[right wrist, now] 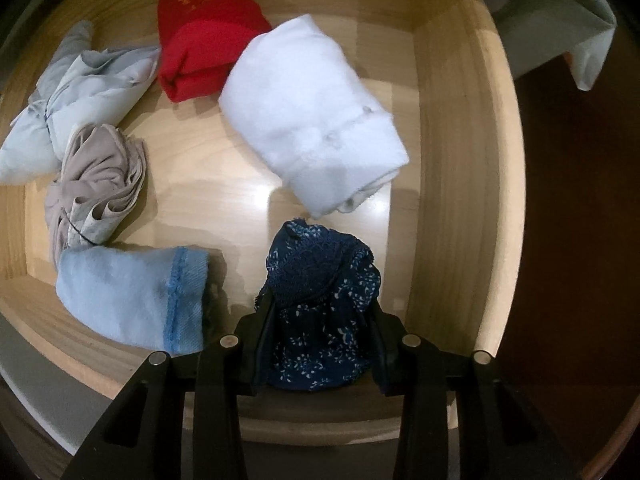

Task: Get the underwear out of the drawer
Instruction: 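Lift the dark blue underwear toward the white box with the right gripper while the left returns over the drawer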

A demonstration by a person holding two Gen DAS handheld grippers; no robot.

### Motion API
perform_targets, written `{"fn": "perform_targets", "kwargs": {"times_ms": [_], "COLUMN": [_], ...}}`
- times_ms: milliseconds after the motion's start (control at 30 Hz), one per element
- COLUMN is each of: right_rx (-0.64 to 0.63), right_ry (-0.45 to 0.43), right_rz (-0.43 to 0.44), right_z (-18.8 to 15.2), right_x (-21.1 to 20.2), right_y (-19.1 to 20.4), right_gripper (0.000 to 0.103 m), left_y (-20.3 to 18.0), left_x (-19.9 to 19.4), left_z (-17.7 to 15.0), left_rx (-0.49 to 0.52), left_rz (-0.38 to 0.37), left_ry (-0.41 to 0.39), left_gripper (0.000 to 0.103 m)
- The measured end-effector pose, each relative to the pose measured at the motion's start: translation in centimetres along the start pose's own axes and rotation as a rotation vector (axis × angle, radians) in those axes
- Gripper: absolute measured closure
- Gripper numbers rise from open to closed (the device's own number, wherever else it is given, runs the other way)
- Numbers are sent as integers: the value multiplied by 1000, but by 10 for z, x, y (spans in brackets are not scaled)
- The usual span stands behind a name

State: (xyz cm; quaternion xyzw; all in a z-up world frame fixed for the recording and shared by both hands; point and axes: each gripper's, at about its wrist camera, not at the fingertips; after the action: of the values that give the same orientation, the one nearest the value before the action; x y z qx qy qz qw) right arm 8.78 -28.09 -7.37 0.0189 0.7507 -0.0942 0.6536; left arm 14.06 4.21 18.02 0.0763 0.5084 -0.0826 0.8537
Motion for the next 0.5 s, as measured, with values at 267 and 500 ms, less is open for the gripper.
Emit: {"fn": "perform_targets", "kwargs": {"times_ms": [267, 500], "right_rx": [19, -23], "right_ry": [-55, -136], "right_rz": [43, 62], "right_z": [2, -8], "right_x": [-26, -80], "right_y": [-10, -24], "right_gripper": [68, 68], "left_y": [21, 20], "left_x": [32, 83], "left_z": [-68, -110], "left_rx": [-28, -79], "left_rz": [54, 5], "left_ry": [36, 141], "left_gripper": [58, 58]}}
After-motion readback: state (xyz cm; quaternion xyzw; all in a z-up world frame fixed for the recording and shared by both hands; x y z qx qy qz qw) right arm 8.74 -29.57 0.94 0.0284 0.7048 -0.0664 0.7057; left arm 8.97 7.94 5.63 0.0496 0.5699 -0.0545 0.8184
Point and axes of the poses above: each gripper's, at about its wrist camera, not at the fingertips, and x roughly the way its jaws point, y to its left, z to its top, and after that the axes turned 4 degrees about y, right-handed
